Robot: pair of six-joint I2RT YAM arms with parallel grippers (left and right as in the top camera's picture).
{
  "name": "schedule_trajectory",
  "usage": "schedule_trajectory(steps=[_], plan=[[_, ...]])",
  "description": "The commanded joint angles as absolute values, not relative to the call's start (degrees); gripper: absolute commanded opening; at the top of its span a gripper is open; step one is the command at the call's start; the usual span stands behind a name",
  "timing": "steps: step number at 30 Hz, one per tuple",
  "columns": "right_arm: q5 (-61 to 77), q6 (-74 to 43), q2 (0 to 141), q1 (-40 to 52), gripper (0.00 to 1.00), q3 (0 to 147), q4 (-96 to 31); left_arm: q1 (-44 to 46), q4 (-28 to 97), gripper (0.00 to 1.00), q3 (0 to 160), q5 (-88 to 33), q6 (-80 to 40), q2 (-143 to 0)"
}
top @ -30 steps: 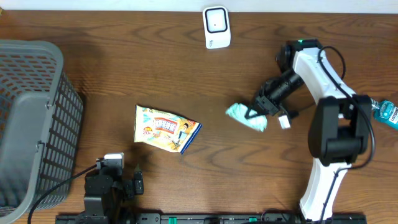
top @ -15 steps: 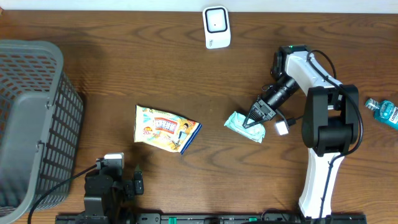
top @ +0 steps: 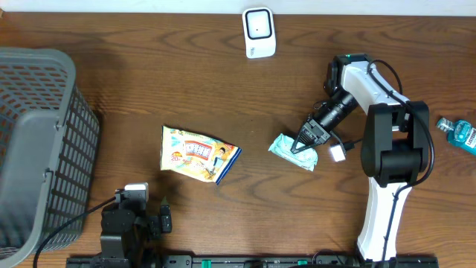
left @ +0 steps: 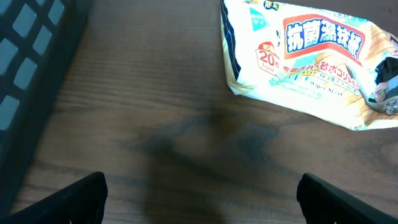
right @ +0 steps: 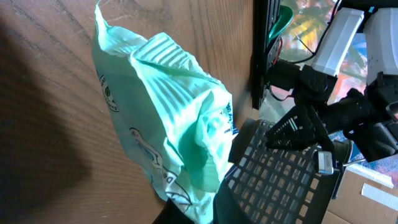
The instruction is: Scan the item barcode
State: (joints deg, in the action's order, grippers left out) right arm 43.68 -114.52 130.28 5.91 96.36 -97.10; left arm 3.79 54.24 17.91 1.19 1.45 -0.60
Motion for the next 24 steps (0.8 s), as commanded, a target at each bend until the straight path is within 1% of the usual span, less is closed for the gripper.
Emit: schedule_trajectory(steps=[1,3,5,9,11,14,16,17,24], plan=[[43.86,-113.89,130.41,5.96,0.04,96.47,-97.54,3.55,56.53,0.98,17.69,0.62,1.19,-0.34],[43.86,-113.89,130.41,5.91,0.07,96.47,-97.51,3.55,56.53,0.98,17.69,0.60,1.19,-0.34],[43.81,-113.56,130.41,5.72,0.07,96.47,-96.86,3.55,56.53,0.98,17.69,0.60,1.19,-0.34],[43.92,-108.03,130.41,4.84,0.01,96.47,-95.09,3.55,56.53,0.98,17.69,0.60,1.19,-0.34],[45.45,-103.46,130.41,4.27,0.01,96.47,-94.08,3.55,56.53,0.98,17.69,0.60,1.19,-0.34],[49.71,-90.98,130.41,3.09,0.01,96.47,-93.38,3.55,56.53,0.98,17.69,0.60,1.19,-0.34],[52.95,-78.89,130.41,2.15,0.01,96.47,-93.41,3.55,56.53,0.98,17.69,0.60,1.19,-0.34],[56.58,-71.83,130.41,1.56,0.01,96.47,-93.43,3.55,56.53,0.98,17.69,0.60,1.19,-0.34],[80.88,-42.78,129.97,0.84,0.01,96.53,-97.54,3.55,56.53,0.98,17.69,0.60,1.19,-0.34]])
